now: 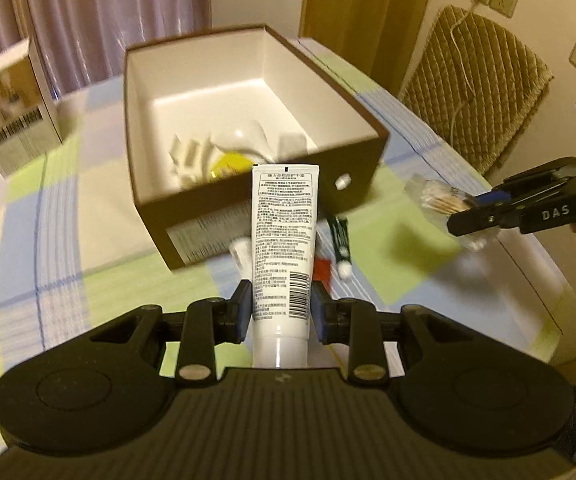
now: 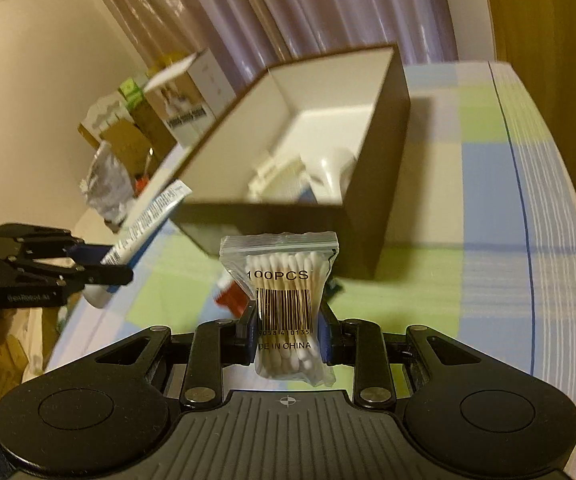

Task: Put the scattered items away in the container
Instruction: 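Lift the white tube and swab bag and carry both over the box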

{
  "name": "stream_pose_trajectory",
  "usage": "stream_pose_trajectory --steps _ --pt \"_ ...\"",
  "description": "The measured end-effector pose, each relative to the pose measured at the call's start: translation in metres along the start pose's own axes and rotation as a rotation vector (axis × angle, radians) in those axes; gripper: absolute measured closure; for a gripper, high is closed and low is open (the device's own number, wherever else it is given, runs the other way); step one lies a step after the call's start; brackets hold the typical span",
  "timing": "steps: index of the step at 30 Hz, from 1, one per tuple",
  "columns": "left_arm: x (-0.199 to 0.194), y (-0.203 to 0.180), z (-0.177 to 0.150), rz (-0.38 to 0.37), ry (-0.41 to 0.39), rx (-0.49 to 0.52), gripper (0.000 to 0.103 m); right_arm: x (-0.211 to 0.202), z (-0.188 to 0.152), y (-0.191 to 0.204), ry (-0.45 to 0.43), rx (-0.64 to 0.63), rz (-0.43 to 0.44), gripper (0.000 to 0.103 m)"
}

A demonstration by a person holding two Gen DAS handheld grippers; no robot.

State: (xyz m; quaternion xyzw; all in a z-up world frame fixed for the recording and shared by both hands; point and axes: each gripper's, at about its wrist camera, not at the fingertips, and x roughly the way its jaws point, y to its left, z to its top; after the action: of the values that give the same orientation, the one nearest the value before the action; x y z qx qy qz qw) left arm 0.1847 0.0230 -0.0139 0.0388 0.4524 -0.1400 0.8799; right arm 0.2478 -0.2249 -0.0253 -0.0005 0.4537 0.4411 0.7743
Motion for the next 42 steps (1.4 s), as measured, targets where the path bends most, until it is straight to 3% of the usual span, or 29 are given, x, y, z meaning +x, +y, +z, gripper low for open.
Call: stream_pose_trajectory --steps 9,18,30,42 --pt "-0.01 0.006 0.038 0.023 -0.082 0.036 0.077 0.009 0.044 0.019 -0.069 -0.037 0.012 0.071" --pt "-0.008 0.013 0.082 0.039 -0.138 0.092 0.077 0.038 0.09 0.025 -0.071 -0.066 -0.025 0.071" --pt "0.023 0.047 0.165 0.086 -0.093 0.189 0.077 0.084 0.145 0.019 -0.042 -0.083 -0.082 0.071" --pt "0.1 0.072 0.212 0.1 0.009 0.195 0.077 0.143 0.186 -0.002 0.042 -0.114 -0.178 0.071"
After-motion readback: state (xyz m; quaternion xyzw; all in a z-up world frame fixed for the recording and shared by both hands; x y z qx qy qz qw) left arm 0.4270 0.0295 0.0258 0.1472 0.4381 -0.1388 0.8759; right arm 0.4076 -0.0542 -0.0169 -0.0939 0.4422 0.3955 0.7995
